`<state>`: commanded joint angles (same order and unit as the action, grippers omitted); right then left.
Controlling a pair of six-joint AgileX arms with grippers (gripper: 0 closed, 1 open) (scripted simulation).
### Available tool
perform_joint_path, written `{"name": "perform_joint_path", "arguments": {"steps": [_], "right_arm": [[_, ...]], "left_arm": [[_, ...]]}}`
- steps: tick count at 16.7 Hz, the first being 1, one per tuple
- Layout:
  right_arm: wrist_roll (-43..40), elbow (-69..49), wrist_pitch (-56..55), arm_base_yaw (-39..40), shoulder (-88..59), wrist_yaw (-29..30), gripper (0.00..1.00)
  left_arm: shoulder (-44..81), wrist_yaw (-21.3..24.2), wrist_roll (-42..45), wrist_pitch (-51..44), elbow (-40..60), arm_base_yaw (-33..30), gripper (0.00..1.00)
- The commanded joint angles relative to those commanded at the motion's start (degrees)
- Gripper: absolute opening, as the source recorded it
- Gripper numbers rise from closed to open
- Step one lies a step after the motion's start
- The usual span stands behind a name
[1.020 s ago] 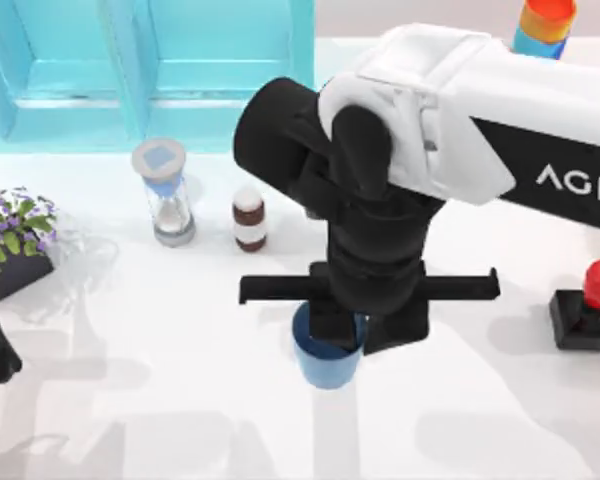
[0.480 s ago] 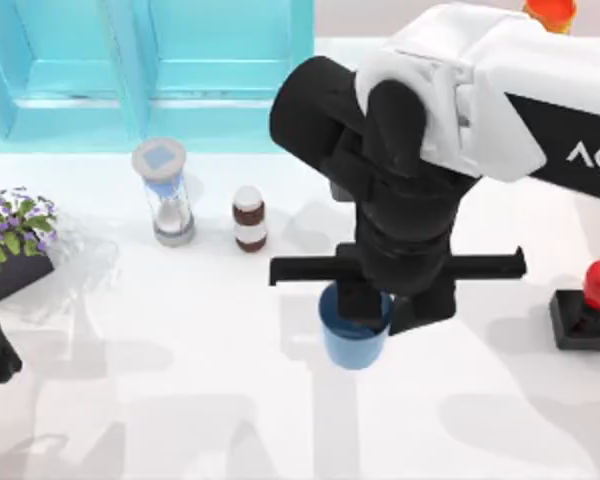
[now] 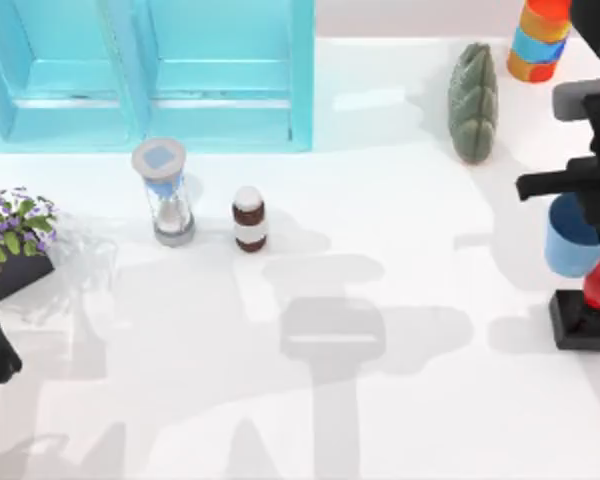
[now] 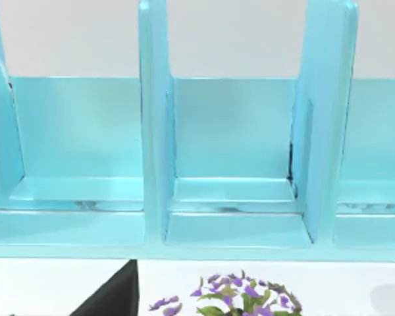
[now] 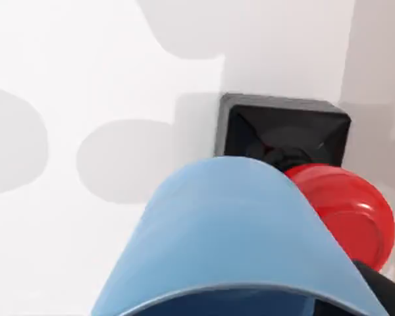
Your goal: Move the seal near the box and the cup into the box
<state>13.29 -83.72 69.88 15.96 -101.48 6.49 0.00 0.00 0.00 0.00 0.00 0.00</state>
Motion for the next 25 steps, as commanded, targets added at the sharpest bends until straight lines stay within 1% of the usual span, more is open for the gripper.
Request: {"name": "perform_joint_path", "arguments": {"steps": [3, 6, 9, 12, 14, 16, 22, 25], "right_arm": [[-16.33, 3.98, -0.97, -15.03, 3.25, 0.41, 0.00], [-29.99, 7.44, -1.46, -29.24, 5.82, -0.74, 0.00], [-41.04, 10.34, -1.64, -41.58, 7.70, -3.00, 0.00], [-49.02, 12.48, -1.66, -50.79, 8.92, -5.60, 0.00], [-52.14, 13.45, -1.66, -54.76, 9.44, -7.07, 0.00], [-53.74, 13.98, -1.66, -56.89, 9.71, -7.98, 0.00], [-53.89, 13.97, -1.76, -56.97, 9.50, -8.00, 0.00], [-53.57, 15.73, -3.82, -56.67, 9.44, -7.98, 0.00]], "left_arm": [[0.00, 0.00, 0.00, 0.00, 0.00, 0.00, 1.00], [0.00, 0.00, 0.00, 0.00, 0.00, 0.00, 1.00], [0.00, 0.00, 0.00, 0.00, 0.00, 0.00, 1.00], [0.00, 0.00, 0.00, 0.00, 0.00, 0.00, 1.00], [0.00, 0.00, 0.00, 0.00, 0.00, 0.00, 1.00], [0.00, 0.00, 0.00, 0.00, 0.00, 0.00, 1.00], [0.00, 0.00, 0.00, 0.00, 0.00, 0.00, 1.00], [0.00, 0.00, 0.00, 0.00, 0.00, 0.00, 1.00]]}}
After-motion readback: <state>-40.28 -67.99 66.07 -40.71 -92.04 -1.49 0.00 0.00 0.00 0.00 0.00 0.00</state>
